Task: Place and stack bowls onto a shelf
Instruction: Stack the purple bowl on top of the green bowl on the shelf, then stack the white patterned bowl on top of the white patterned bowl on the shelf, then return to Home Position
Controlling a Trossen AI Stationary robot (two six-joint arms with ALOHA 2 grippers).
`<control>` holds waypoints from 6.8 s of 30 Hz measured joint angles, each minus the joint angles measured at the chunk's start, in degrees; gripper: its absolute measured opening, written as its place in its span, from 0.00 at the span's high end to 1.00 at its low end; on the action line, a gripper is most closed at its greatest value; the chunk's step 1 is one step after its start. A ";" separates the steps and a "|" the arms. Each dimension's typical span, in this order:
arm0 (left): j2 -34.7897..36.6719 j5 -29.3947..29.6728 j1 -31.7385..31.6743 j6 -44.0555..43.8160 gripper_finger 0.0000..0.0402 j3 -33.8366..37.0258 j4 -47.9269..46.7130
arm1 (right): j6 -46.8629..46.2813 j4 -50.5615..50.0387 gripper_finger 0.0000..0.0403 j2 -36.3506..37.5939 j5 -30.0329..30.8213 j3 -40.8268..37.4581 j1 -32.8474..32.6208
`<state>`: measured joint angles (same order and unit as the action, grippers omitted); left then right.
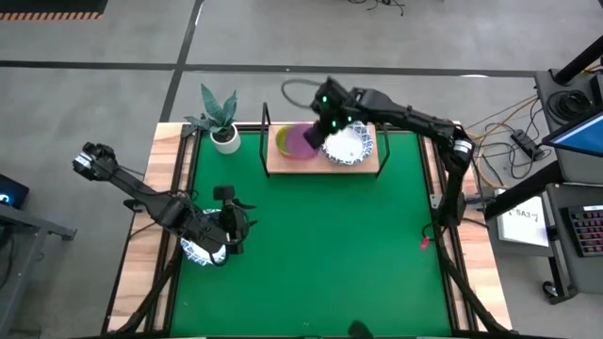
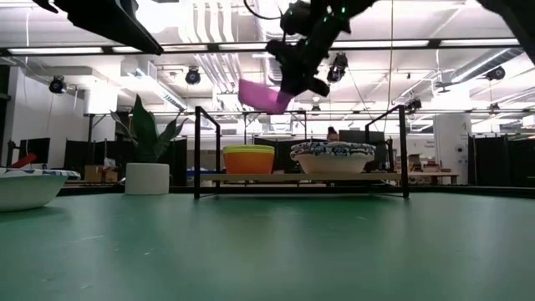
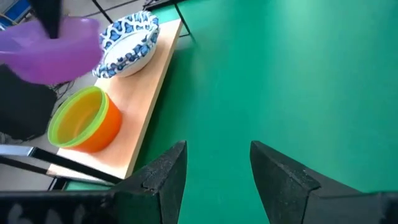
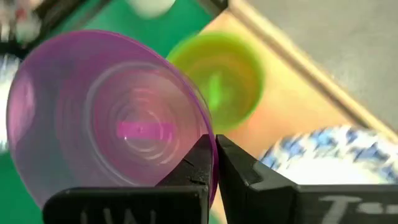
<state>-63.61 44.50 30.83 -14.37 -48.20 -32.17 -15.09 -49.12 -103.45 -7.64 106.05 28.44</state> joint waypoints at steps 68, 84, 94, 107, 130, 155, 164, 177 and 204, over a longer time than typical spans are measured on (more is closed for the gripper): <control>-1.91 -12.84 -0.72 -40.92 0.60 0.06 -8.01 | 17.43 63.13 0.89 27.30 0.17 -61.53 -30.84; -18.29 -43.39 -1.77 -68.79 0.63 -9.19 -31.79 | 24.23 51.75 0.89 48.03 0.26 -65.10 -31.17; -23.92 -45.10 -4.36 -67.71 0.59 -8.85 -30.88 | 23.61 43.87 0.89 49.77 0.17 -65.17 -31.21; -32.06 -46.08 -5.55 -63.14 0.61 -8.95 -28.96 | 23.71 40.47 0.89 51.14 0.15 -65.17 -31.21; -38.88 -14.18 -9.80 8.68 1.00 -61.67 -36.89 | 21.13 27.97 0.89 66.99 0.17 -68.35 -31.95; -67.97 -17.63 -41.79 47.80 1.00 -85.58 -27.16 | 22.70 27.48 0.89 71.99 -0.31 -69.82 -33.81; -68.68 -20.59 -42.77 46.42 0.99 -86.79 -23.92 | 24.12 26.96 0.89 71.79 0.09 -69.84 -33.81; -68.46 -21.26 -43.10 44.92 0.63 -86.69 -21.09 | 23.67 26.94 0.89 71.79 0.07 -69.84 -33.81; -24.68 -40.49 -27.72 19.95 0.70 -34.97 -4.40 | 35.18 38.31 0.89 81.19 -1.85 -79.32 -33.66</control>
<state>-88.30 4.01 3.11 5.58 -83.17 -36.57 20.10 -10.80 -22.27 -9.49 26.73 -5.21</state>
